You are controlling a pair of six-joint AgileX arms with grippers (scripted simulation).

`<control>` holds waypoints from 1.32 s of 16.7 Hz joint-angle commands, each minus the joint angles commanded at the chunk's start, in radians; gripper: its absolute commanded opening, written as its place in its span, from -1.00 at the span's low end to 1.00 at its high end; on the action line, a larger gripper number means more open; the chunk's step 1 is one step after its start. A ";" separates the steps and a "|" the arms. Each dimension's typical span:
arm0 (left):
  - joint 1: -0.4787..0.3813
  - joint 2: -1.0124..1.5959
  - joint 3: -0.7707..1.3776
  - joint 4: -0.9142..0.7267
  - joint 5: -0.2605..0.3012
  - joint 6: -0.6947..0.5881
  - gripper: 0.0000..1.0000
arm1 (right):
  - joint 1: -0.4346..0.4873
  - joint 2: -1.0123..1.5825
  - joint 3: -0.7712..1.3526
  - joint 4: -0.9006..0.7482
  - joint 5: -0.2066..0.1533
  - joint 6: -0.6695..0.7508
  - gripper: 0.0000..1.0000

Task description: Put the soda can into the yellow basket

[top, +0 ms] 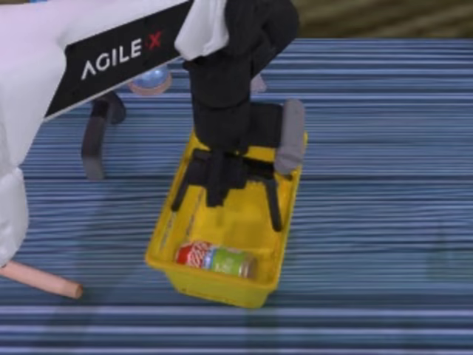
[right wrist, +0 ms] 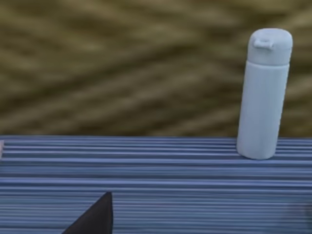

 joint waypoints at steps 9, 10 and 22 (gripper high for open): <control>0.000 0.000 0.000 0.000 0.000 0.000 -1.00 | 0.000 0.000 0.000 0.000 0.000 0.000 1.00; 0.000 0.000 0.000 0.000 0.000 0.000 -1.00 | 0.000 0.000 0.000 0.000 0.000 0.000 1.00; 0.000 0.000 0.000 0.000 0.000 0.000 -1.00 | 0.000 0.000 0.000 0.000 0.000 0.000 1.00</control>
